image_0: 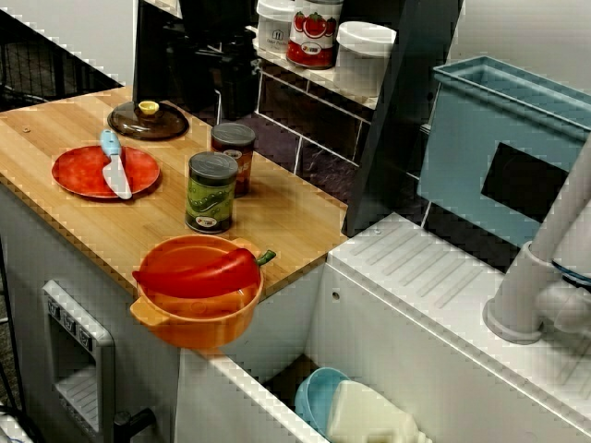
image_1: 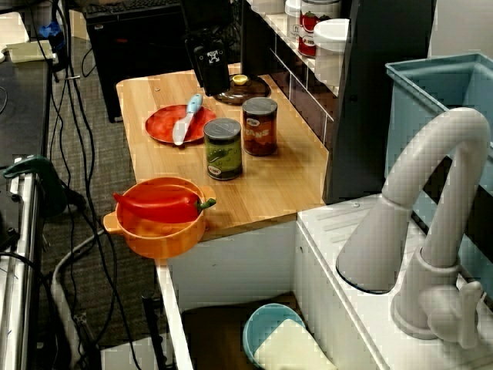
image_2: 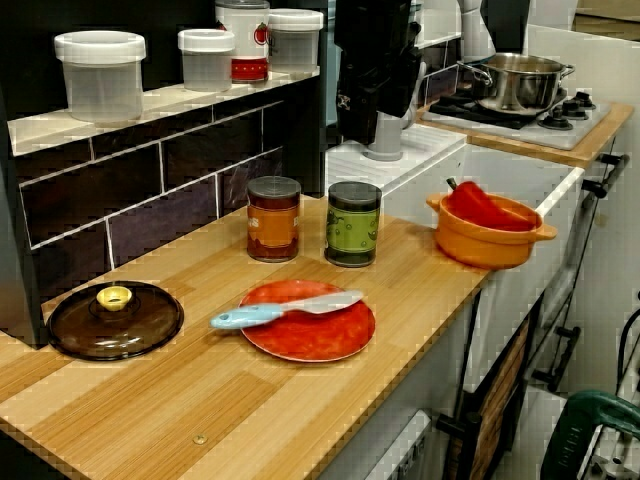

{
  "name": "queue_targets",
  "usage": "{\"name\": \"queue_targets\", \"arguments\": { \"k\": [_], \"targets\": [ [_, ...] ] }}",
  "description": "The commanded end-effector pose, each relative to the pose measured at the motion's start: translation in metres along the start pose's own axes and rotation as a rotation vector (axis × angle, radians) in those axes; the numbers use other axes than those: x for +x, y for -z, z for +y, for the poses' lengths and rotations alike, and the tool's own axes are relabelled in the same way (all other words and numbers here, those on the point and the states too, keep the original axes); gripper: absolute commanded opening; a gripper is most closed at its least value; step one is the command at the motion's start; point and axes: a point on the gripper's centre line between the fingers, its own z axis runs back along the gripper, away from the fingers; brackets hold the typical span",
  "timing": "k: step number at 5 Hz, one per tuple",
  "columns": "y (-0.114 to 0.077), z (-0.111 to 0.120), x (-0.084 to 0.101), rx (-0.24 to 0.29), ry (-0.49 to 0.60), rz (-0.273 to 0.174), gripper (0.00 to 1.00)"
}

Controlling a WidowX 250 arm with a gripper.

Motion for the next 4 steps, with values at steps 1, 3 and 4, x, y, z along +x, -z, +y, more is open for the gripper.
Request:
{"name": "queue_targets", "arguments": {
  "k": [1, 3, 4],
  "targets": [
    [-0.02, 0.056, 0.005, 0.053, -0.045, 0.01, 1.0],
    [-0.021, 0.091, -0.001, 0.075, -0.093, 0.03, 1.0],
    [-0.015, 0.105, -0.009, 0.089, -0.113, 0.058, 0.95]
  ]
}}
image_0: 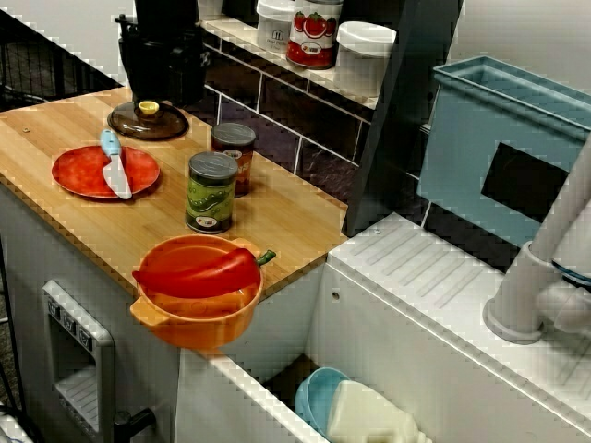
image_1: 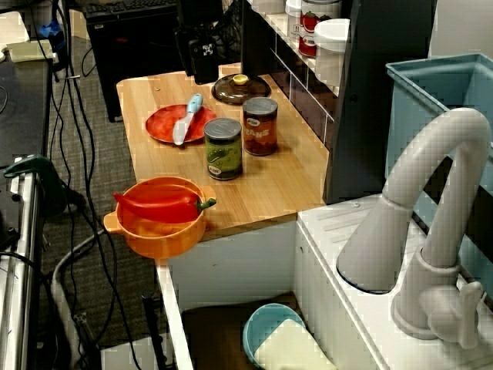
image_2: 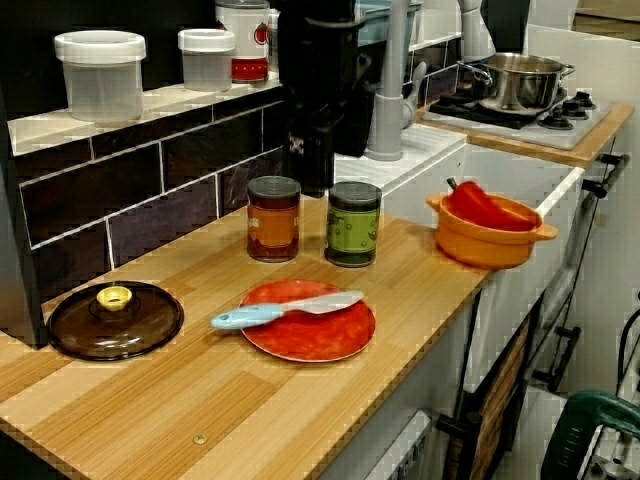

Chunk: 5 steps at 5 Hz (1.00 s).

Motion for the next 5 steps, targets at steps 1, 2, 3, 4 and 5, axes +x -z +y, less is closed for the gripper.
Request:
{"name": "queue_targets", "arguments": {
  "k": [1, 2, 3, 4, 5],
  "targets": [
    [-0.008, 0.045, -0.01, 0.031, -0.005, 0.002, 1.0],
    [0.0, 0.049, -0.015, 0.044, -0.001, 0.0, 1.0],
    [0.01, 0.05, -0.018, 0.046, 0.013, 0.006, 1.0],
    [0.023, 0.05, -0.027, 0.065, 0.016, 0.011, 1.0],
    [0.035, 0.05, -0.031, 0.077, 0.008, 0.011, 1.0]
  ]
}}
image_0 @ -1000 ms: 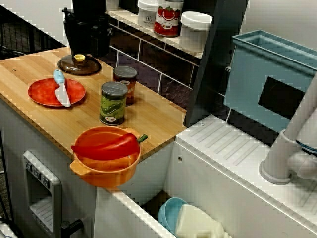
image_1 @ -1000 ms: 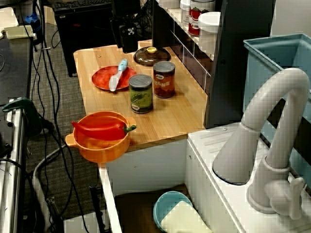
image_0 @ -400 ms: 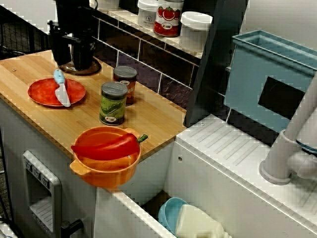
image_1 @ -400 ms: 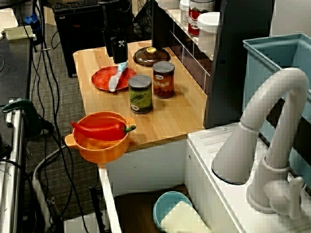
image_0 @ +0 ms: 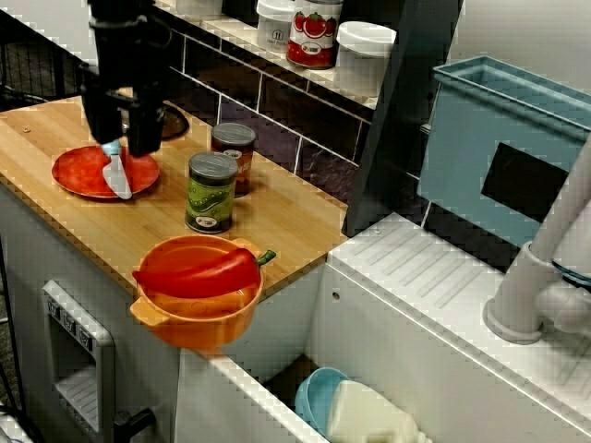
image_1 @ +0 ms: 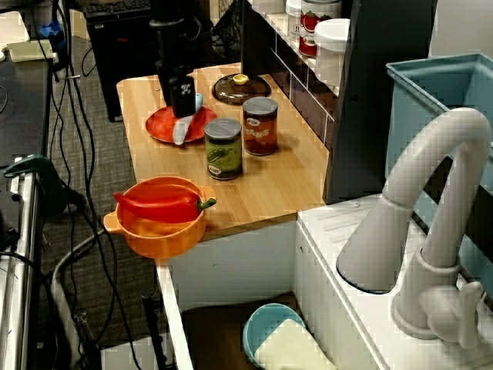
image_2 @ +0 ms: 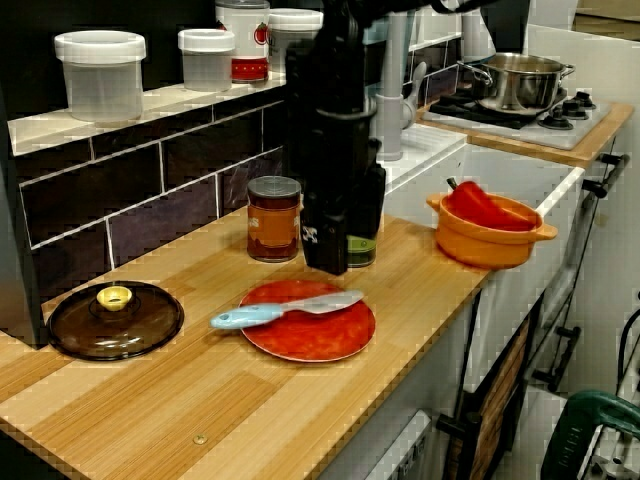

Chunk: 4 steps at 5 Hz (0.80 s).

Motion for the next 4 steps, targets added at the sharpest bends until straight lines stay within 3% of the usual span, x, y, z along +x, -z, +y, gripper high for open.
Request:
{"name": "queue_targets", "arguments": {
  "k": [1, 2, 4],
  "targets": [
    [0.007, 0.018, 0.0, 0.032, 0.006, -0.034, 0.94],
    [0.013, 0.011, 0.009, 0.021, -0.006, -0.018, 0.0],
    [0.003, 0.006, 0.021, -0.032, -0.021, -0.003, 0.0]
  ]
}}
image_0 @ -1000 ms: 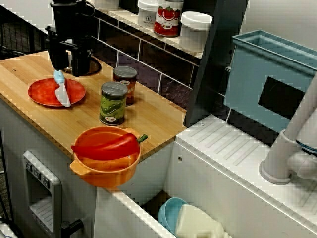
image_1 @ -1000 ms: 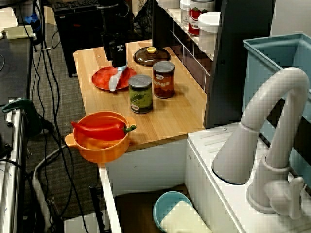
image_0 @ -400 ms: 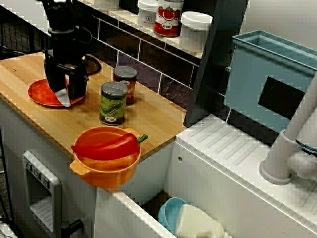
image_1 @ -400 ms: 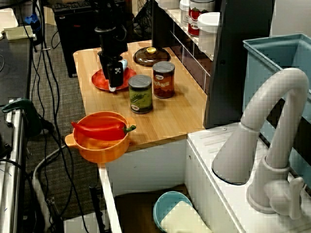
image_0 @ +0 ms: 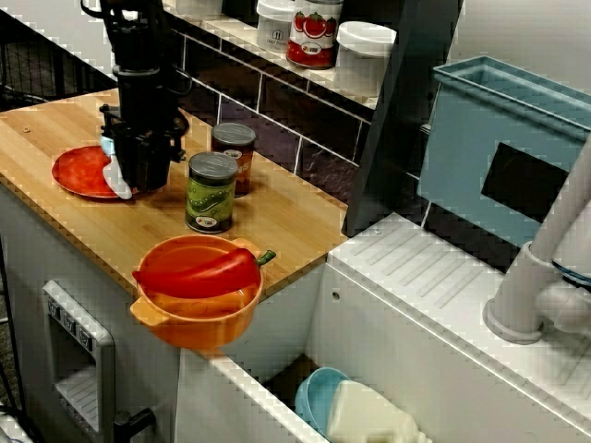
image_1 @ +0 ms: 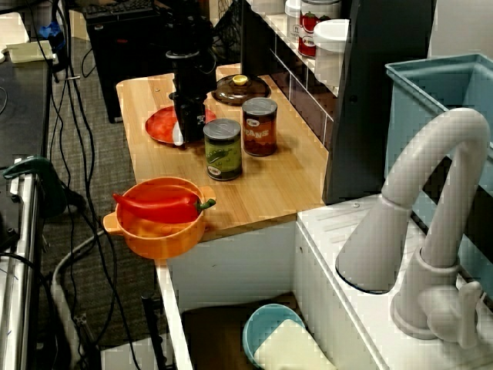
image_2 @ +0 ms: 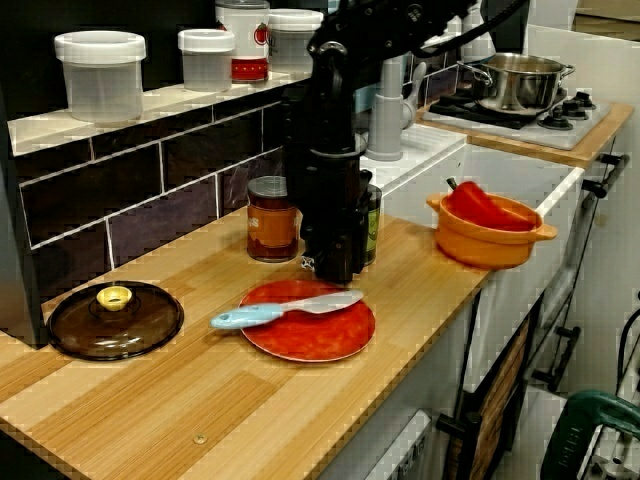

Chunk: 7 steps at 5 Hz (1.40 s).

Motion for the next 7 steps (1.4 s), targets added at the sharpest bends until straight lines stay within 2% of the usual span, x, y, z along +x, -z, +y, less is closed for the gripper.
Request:
{"name": "queue_targets", "arguments": {
  "k": [1, 3, 4, 5, 6, 7],
  "targets": [
    [-0.036, 0.017, 0.011, -0.037, -0.001, -0.036, 0.0],
    [-0.033, 0.006, 0.008, -0.056, 0.016, -0.011, 0.0],
    [-0.023, -0.005, 0.002, -0.061, 0.015, -0.017, 0.0],
    [-0.014, -0.016, 0.002, -0.092, -0.007, -0.035, 0.0],
    [-0.004, -0.033, 0.008, -0.116, -0.016, -0.027, 0.0],
    [-0.002, -0.052, 0.016, -0.122, -0.026, -0.012, 0.0]
  ]
}}
